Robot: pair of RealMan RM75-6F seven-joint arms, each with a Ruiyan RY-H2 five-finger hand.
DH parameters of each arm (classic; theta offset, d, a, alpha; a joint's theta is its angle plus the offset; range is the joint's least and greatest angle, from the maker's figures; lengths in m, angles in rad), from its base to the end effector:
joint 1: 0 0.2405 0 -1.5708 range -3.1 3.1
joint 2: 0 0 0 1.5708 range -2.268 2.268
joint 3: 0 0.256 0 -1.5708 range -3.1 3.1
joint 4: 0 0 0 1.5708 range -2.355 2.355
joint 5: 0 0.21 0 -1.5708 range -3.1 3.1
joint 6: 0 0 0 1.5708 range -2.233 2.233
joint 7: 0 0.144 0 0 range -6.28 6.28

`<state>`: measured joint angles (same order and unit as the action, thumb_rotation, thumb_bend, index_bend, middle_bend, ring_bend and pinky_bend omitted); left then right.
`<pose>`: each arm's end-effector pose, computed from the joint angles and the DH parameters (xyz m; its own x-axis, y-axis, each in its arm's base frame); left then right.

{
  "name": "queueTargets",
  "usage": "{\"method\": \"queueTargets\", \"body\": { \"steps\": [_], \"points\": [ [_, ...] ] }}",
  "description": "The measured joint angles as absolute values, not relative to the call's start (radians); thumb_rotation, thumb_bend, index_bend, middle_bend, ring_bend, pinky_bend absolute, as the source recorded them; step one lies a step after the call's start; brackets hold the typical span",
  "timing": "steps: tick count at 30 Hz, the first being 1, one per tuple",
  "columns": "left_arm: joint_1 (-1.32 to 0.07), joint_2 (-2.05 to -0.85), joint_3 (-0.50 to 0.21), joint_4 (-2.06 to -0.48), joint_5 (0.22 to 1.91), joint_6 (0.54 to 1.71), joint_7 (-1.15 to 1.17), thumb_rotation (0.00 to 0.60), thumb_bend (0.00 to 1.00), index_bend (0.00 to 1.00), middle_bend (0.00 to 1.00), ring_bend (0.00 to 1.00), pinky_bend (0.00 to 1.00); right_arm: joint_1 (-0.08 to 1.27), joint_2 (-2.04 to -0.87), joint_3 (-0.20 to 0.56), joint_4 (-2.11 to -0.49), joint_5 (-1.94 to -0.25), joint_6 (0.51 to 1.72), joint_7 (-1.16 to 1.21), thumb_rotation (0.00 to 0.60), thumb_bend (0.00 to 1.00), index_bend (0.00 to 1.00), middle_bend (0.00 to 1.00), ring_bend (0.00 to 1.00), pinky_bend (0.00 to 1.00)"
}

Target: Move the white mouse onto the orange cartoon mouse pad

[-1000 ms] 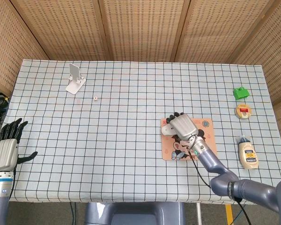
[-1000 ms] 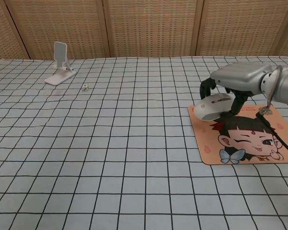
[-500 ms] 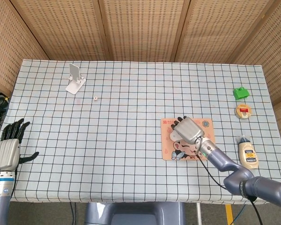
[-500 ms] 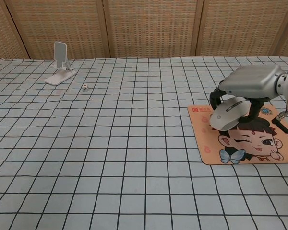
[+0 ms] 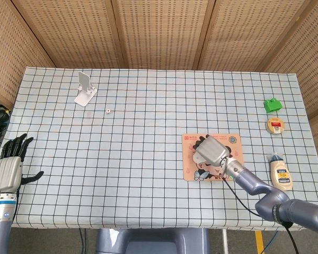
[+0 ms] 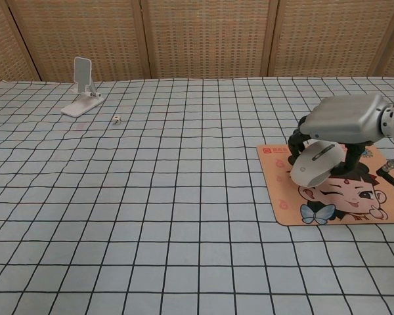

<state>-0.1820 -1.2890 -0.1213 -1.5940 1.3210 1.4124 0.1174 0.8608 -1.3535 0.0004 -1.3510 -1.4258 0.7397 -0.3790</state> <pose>-0.2989 0.2228 0.1134 0.3327 0.0004 0.9430 0.9408 0.0680 -0.3320 -0.1856 -0.3635 0.0150 0.8858 -0.0928 0.4546 -0.3942 -0.6673 0.6319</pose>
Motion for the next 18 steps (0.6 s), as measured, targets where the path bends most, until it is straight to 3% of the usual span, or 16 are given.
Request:
{"method": "queueTargets", "body": {
  "steps": [18],
  "points": [
    [-0.183,-1.294,-0.123,-1.589,1.320,1.408,0.117,0.600,0.13,0.10,0.00,0.00,0.00,0.878,-1.308,-0.045,-1.376,-1.496,0.714,-0.494,0.600,0.47,0.70,0.45,0.29,0.43]
  ]
}}
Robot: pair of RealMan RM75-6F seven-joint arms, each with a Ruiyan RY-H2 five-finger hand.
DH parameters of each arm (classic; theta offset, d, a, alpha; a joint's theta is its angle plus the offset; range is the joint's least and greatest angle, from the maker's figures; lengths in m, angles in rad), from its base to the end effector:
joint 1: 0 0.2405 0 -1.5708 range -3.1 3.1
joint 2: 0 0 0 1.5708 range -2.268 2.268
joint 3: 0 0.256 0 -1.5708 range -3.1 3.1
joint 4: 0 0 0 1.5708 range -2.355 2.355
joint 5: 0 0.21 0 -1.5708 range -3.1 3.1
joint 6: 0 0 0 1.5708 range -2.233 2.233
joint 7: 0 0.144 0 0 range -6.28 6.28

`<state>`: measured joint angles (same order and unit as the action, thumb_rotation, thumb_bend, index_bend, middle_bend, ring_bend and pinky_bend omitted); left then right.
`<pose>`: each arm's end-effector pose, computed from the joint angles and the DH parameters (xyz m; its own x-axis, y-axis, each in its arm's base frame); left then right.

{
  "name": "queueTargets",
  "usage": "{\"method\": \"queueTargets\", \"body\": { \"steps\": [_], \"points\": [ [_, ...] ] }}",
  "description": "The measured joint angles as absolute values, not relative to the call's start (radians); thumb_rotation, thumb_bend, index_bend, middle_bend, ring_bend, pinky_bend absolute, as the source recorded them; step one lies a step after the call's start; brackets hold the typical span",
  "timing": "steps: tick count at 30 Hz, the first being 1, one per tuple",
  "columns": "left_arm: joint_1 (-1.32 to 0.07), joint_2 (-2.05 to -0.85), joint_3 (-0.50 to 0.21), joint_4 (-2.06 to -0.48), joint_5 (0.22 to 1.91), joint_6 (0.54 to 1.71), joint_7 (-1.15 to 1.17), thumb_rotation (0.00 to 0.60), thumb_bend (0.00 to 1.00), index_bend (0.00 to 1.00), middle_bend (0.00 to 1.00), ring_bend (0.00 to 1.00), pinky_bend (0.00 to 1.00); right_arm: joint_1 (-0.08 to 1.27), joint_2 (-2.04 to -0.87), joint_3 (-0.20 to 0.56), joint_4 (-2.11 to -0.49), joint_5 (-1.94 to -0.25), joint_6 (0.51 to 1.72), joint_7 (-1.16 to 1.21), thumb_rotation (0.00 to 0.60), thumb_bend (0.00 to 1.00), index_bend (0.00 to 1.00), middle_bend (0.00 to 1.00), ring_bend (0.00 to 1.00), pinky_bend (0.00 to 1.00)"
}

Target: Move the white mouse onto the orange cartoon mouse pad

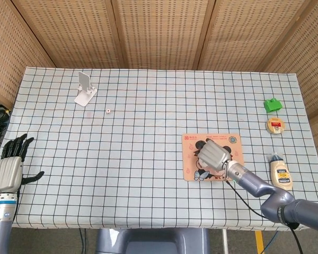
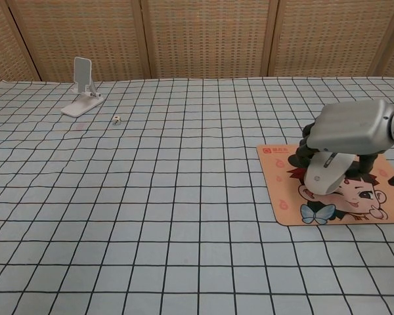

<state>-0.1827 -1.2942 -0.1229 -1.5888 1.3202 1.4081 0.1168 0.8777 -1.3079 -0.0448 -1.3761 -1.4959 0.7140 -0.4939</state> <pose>-0.2993 0.2234 0.1118 0.3314 0.0029 0.9435 0.9412 0.0684 -0.3308 -0.1911 -0.3553 0.0204 0.9538 0.0215 0.2997 -0.1928 -0.7214 0.6652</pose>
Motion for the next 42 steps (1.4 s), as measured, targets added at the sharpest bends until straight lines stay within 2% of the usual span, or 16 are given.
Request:
{"method": "queueTargets", "body": {
  "steps": [15,18,20,23,25,31,42],
  "points": [
    [-0.181,-1.293,-0.124,-1.591,1.322,1.410,0.113,0.600,0.13,0.10,0.00,0.00,0.00,0.903,-1.313,-0.055,-1.391,-1.529,0.685,-0.627,0.600,0.45,0.70,0.44,0.29,0.38],
    [-0.181,-1.293,-0.124,-1.591,1.322,1.409,0.113,0.600,0.13,0.10,0.00,0.00,0.00,0.904,-1.318,-0.053,-1.385,-1.546,0.703,-0.632,0.600,0.32,0.61,0.35,0.21,0.28],
    [-0.181,-1.294,-0.124,-1.592,1.319,1.409,0.114,0.600,0.13,0.10,0.00,0.00,0.00,0.903,-1.322,-0.051,-1.378,-1.560,0.721,-0.634,0.600,0.24,0.50,0.25,0.11,0.18],
    [-0.180,-1.293,-0.126,-1.595,1.315,1.407,0.114,0.600,0.13,0.10,0.00,0.00,0.00,0.901,-1.326,-0.047,-1.361,-1.581,0.750,-0.636,0.600,0.18,0.36,0.12,0.02,0.10],
    [-0.180,-1.292,-0.127,-1.596,1.311,1.405,0.114,0.600,0.13,0.10,0.00,0.00,0.00,0.899,-1.328,-0.045,-1.353,-1.591,0.764,-0.639,0.600,0.16,0.31,0.07,0.00,0.06],
    [-0.181,-1.292,-0.128,-1.598,1.309,1.403,0.113,0.600,0.13,0.10,0.00,0.00,0.00,0.891,-1.329,-0.049,-1.341,-1.611,0.778,-0.652,0.600,0.14,0.27,0.02,0.00,0.02],
    [-0.177,-1.284,-0.130,-1.601,1.310,1.407,0.098,0.600,0.13,0.10,0.00,0.00,0.00,0.834,-1.319,-0.014,-1.354,-1.544,0.851,-0.690,0.600,0.14,0.25,0.04,0.00,0.02]
  ]
}}
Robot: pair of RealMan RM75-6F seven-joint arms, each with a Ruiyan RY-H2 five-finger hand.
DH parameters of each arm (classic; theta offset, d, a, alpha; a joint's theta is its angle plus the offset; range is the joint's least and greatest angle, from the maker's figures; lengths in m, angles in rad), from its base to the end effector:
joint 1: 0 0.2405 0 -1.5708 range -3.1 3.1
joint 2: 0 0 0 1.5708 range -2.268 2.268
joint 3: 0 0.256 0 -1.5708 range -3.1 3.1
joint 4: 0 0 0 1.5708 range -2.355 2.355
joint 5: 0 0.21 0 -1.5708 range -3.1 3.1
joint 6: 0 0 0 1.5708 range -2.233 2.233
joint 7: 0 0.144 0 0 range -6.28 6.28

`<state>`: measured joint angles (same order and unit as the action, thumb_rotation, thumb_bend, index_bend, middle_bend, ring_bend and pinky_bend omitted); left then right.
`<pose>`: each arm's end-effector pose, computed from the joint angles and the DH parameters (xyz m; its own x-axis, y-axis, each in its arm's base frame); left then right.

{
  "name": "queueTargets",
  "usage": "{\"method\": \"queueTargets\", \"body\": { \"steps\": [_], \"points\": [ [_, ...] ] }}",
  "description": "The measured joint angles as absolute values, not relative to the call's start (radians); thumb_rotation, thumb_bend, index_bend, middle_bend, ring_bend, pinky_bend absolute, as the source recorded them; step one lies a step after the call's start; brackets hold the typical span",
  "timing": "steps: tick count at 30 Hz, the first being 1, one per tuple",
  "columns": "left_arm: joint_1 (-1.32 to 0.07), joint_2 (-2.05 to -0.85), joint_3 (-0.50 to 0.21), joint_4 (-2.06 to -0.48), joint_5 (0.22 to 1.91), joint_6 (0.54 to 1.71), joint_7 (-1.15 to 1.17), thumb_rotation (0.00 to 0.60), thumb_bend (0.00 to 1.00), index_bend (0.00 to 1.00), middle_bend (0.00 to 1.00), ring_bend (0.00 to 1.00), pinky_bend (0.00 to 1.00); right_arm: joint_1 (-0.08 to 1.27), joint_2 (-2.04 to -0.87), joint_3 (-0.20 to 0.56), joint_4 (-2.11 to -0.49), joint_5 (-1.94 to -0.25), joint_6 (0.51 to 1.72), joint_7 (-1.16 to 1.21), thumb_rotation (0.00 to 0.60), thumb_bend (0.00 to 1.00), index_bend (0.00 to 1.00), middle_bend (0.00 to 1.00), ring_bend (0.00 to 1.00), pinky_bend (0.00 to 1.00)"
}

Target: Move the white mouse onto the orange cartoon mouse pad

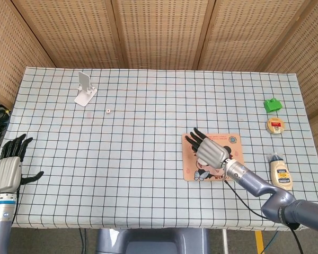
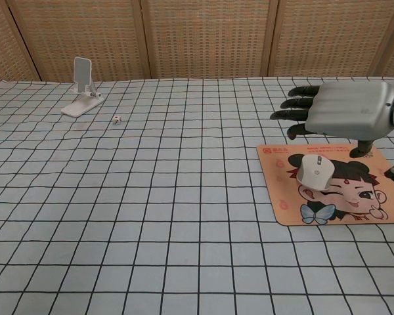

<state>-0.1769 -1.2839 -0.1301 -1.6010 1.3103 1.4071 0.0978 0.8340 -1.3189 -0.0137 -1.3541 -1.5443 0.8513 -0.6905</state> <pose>-0.3001 0.2228 0.1154 0.3090 -0.0016 0.9511 0.9479 0.0821 -0.3078 -0.1839 -0.3578 0.0322 0.9414 0.2479 0.2289 -0.0222 -0.6314 0.7751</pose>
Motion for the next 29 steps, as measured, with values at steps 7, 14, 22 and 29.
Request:
{"method": "queueTargets", "body": {
  "steps": [7,14,22,29],
  "points": [
    [-0.175,-1.283,-0.129,-1.591,1.321,1.415,0.096,0.600,0.13,0.10,0.00,0.00,0.00,0.723,-1.306,0.036,-1.389,-1.429,1.007,-0.588,0.600,0.14,0.19,0.01,0.00,0.01],
    [-0.174,-1.298,-0.123,-1.567,1.347,1.438,0.117,0.600,0.13,0.08,0.00,0.00,0.00,0.596,-1.321,0.068,-1.377,-1.377,1.142,-0.310,0.600,0.14,0.10,0.00,0.00,0.00],
    [-0.168,-1.316,-0.108,-1.521,1.371,1.453,0.128,0.600,0.13,0.03,0.00,0.00,0.00,0.418,-1.357,0.072,-1.347,-1.354,1.320,-0.018,0.600,0.13,0.03,0.00,0.00,0.00],
    [-0.157,-1.330,-0.099,-1.490,1.381,1.466,0.132,0.600,0.13,0.01,0.00,0.00,0.00,0.301,-1.378,0.054,-1.330,-1.383,1.451,0.076,0.600,0.13,0.03,0.00,0.00,0.00]
  ]
}}
